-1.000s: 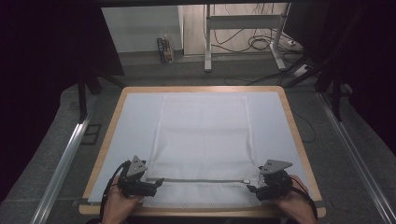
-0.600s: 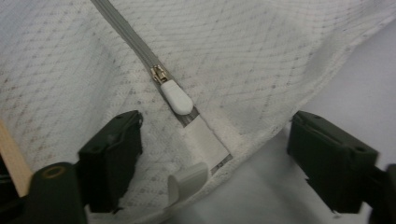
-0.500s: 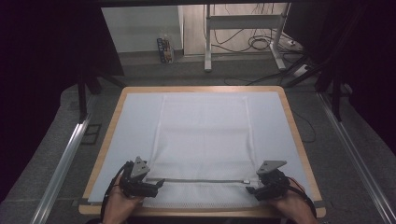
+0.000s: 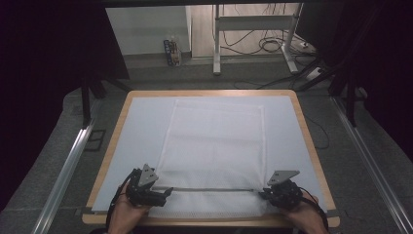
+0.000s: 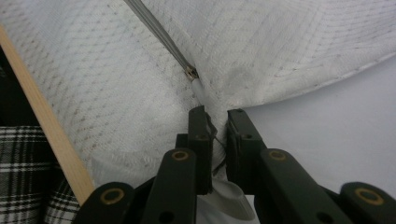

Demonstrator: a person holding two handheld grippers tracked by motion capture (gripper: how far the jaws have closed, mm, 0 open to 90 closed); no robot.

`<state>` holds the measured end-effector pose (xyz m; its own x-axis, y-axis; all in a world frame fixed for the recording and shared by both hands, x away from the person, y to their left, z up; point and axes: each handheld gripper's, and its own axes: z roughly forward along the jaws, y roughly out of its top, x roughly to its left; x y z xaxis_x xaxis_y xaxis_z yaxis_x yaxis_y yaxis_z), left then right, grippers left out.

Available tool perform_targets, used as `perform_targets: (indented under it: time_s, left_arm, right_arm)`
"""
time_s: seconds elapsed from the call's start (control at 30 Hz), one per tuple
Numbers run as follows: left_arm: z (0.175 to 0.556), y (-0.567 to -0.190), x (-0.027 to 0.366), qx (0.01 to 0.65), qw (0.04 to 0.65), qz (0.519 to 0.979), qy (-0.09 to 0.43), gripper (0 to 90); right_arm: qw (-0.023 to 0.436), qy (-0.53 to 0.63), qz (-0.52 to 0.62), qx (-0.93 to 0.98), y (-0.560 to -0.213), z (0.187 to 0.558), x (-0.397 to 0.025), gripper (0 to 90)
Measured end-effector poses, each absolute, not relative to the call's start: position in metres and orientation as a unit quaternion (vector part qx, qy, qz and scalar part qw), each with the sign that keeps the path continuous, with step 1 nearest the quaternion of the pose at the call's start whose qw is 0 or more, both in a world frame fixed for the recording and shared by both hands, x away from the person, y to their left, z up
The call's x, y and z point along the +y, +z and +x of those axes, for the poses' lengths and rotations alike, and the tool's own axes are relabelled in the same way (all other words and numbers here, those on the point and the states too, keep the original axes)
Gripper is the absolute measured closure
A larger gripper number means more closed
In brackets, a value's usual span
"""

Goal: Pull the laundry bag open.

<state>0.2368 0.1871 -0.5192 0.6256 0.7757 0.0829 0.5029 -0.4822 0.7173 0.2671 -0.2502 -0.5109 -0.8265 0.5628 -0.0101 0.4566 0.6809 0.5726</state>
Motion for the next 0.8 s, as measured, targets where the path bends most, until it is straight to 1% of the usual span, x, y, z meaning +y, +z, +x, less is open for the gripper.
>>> perform_targets:
  time_s: [0.13, 0.3, 0.43, 0.47, 0.6, 0.67, 0.73, 0.8]
  left_arm:
    - [0.237, -0.519, 0.185, 0.382, 0.343, 0.835, 0.197, 7.7]
    - [0.237, -0.518, 0.181, 0.377, 0.352, 0.835, 0.191, 7.8]
    - [0.237, -0.518, 0.178, 0.373, 0.348, 0.838, 0.194, 7.8]
    - [0.237, -0.518, 0.178, 0.374, 0.347, 0.838, 0.194, 7.8]
    - [0.237, -0.518, 0.180, 0.377, 0.349, 0.835, 0.194, 7.8]
    - [0.237, -0.518, 0.181, 0.378, 0.348, 0.836, 0.194, 7.8]
    - [0.237, -0.518, 0.181, 0.378, 0.348, 0.836, 0.194, 7.8]
    - [0.237, -0.518, 0.181, 0.378, 0.347, 0.836, 0.194, 7.8]
  right_arm:
    - [0.067, 0.304, 0.285, 0.907, -0.510, 0.271, -0.254, 81.9]
    - [0.054, 0.329, 0.280, 0.900, -0.505, 0.272, -0.256, 81.3]
    - [0.068, 0.317, 0.269, 0.907, -0.505, 0.271, -0.256, 79.0]
    - [0.068, 0.312, 0.268, 0.909, -0.506, 0.271, -0.256, 77.4]
    - [0.074, 0.294, 0.253, 0.919, -0.510, 0.271, -0.258, 66.1]
    - [0.077, 0.290, 0.250, 0.920, -0.510, 0.270, -0.260, 63.2]
    - [0.071, 0.294, 0.259, 0.917, -0.510, 0.271, -0.262, 63.7]
    - [0.071, 0.292, 0.260, 0.918, -0.509, 0.271, -0.263, 66.7]
